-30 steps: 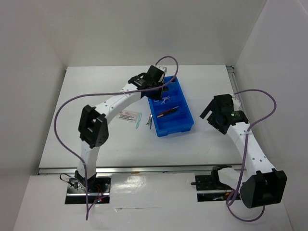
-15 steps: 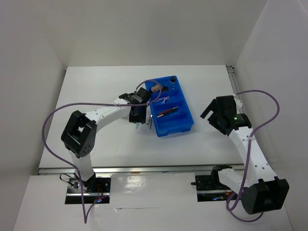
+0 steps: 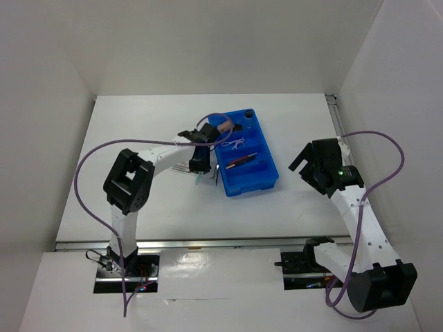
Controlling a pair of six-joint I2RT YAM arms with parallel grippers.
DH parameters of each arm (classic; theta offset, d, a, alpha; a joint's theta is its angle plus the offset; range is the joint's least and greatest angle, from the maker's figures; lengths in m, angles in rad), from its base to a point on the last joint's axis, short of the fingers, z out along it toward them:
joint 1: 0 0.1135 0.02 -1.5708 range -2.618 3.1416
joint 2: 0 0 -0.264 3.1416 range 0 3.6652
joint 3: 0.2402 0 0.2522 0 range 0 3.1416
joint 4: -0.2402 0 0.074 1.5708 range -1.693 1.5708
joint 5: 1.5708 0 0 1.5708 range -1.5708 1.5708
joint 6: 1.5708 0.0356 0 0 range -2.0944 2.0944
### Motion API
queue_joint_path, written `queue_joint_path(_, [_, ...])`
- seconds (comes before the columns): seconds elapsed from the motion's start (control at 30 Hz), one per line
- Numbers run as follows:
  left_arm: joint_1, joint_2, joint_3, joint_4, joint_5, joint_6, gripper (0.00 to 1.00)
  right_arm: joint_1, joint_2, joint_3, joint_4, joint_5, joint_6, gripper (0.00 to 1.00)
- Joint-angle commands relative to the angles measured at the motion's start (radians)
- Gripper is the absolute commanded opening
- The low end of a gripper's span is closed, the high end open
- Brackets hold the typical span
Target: Organize the makeup
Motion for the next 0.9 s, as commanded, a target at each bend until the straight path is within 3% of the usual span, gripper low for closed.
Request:
queue_joint_path(0.0, [0.019,0.052,0.071,0.006,-0.026,0.008,0.4,-0.006,-0.017,0.031,-0.012,0.0,0.012,1.0])
queue_joint_path(0.87, [0.06,0.102,0.06,0.078,0.135,0.091,0.36,-0.006,-0.007,0.04,-0.021,0.0,0.021,1.0])
